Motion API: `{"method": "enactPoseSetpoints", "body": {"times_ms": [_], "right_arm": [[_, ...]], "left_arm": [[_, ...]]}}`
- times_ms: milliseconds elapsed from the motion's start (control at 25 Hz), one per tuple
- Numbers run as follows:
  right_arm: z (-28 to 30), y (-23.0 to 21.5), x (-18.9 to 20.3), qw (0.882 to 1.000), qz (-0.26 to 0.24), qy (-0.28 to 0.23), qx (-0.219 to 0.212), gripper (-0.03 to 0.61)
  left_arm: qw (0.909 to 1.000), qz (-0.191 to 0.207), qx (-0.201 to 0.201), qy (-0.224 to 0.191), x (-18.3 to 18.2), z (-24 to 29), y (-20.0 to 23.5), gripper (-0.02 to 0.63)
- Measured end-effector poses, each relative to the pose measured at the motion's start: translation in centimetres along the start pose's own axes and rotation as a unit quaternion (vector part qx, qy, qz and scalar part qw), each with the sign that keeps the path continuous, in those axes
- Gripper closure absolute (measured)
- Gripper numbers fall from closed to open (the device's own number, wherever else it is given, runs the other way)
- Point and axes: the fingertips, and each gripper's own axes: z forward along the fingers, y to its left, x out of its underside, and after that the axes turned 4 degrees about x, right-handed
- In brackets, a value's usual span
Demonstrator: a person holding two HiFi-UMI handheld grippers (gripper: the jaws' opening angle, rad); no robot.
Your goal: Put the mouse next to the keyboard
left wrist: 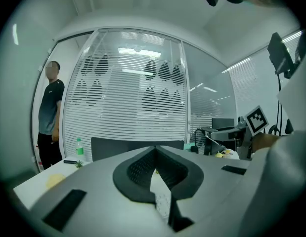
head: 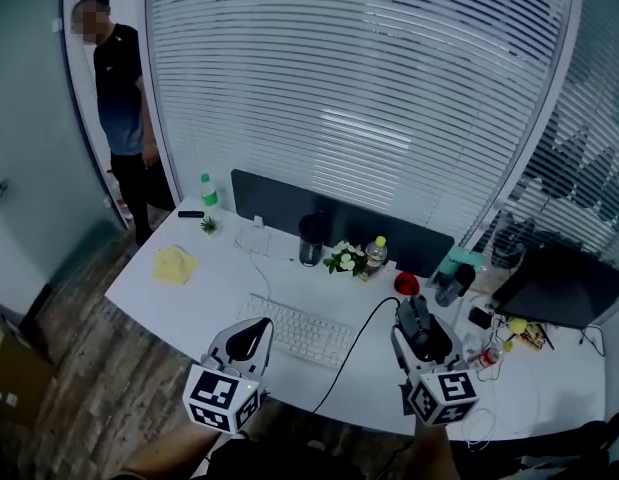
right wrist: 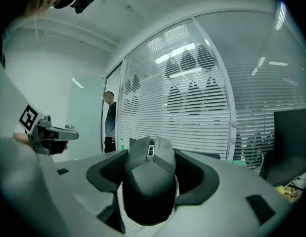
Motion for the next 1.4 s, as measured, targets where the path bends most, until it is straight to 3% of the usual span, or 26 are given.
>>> {"method": "enactPoseSetpoints", "body": {"times_ms": [720, 1400], "right_arm": [[6.0, -6.3, 13.3, 0.994, 0.032, 0.103, 0.007, 0.284], [9.1, -8.2, 27.7, 0.973, 0.051, 0.223, 0.025, 0.284]], "left_arm": [[0.9967, -0.001, -0.071, 0.04, 5.6, 1.1, -2.5, 0.584], [0.9907, -0.008, -0.096, 0.096, 10.6, 0.9, -3.7, 0.584]]}}
